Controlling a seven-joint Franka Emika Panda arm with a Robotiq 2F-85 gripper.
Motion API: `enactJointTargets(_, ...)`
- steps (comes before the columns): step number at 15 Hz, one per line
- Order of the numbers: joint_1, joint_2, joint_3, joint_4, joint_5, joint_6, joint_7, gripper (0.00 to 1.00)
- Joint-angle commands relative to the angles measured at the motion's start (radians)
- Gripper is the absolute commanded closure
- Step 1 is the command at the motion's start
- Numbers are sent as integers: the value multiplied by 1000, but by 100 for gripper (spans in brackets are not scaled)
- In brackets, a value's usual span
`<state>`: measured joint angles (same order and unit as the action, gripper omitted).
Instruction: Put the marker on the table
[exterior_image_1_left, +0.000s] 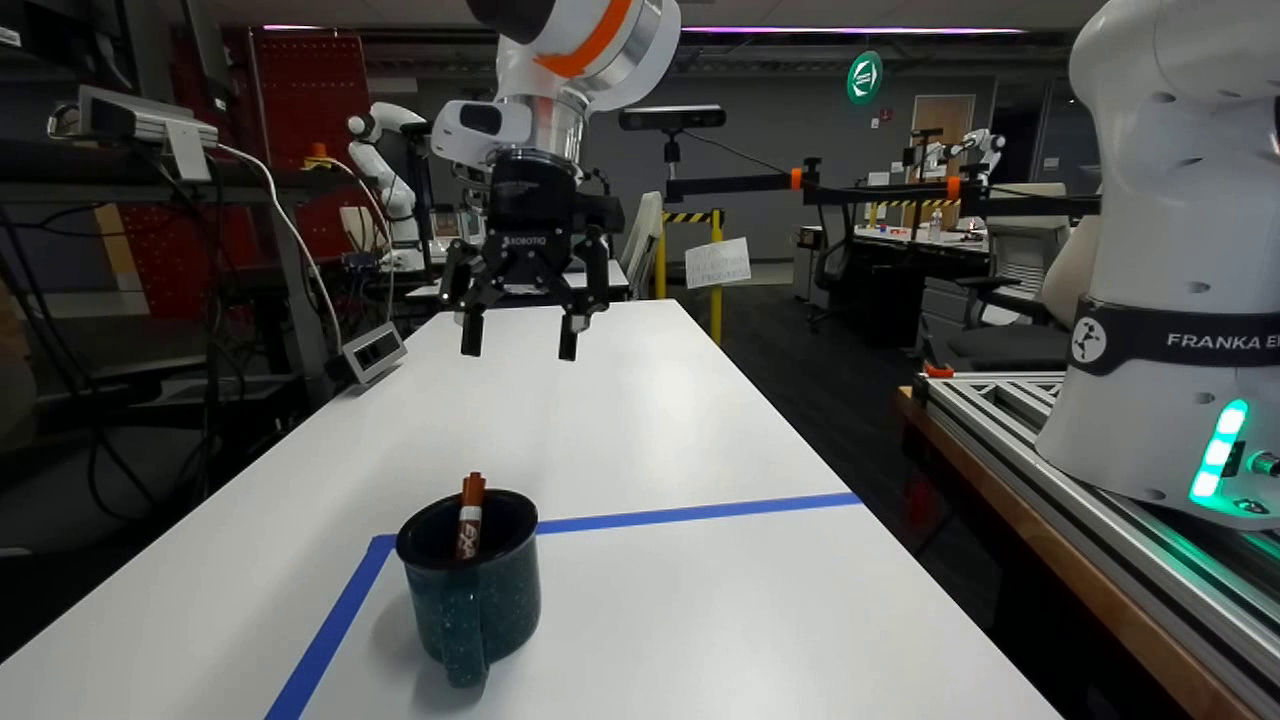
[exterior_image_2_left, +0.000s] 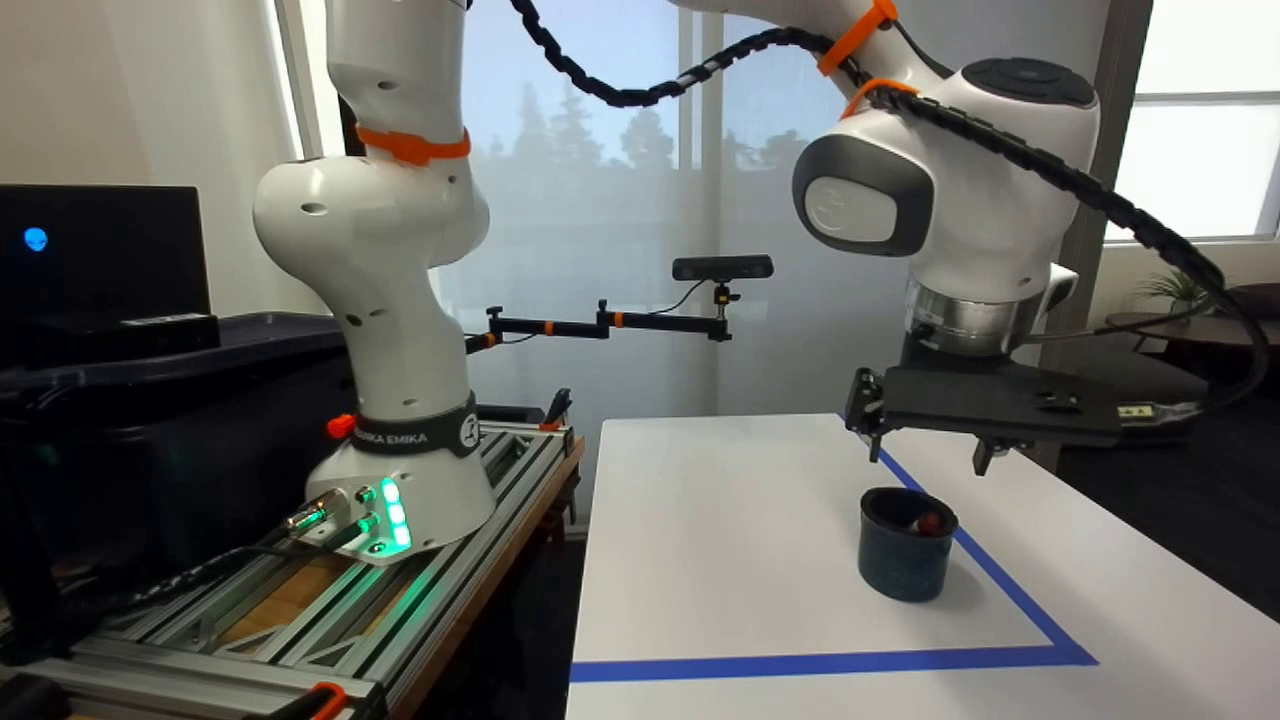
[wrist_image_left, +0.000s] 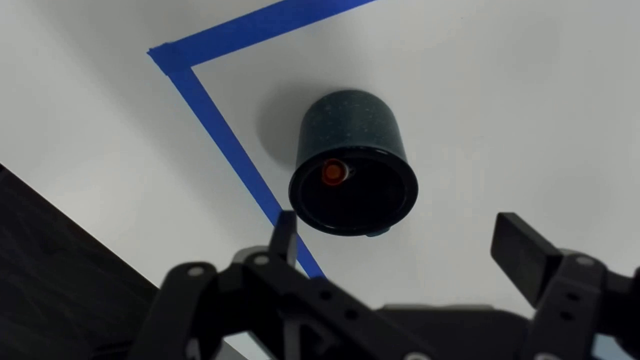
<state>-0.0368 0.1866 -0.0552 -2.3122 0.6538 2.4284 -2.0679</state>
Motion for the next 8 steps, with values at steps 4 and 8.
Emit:
enactJointTargets(4, -61, 60, 90, 77, 57, -47, -137, 0)
enactJointTargets(8, -68, 83, 98, 89, 33, -73, -157, 0)
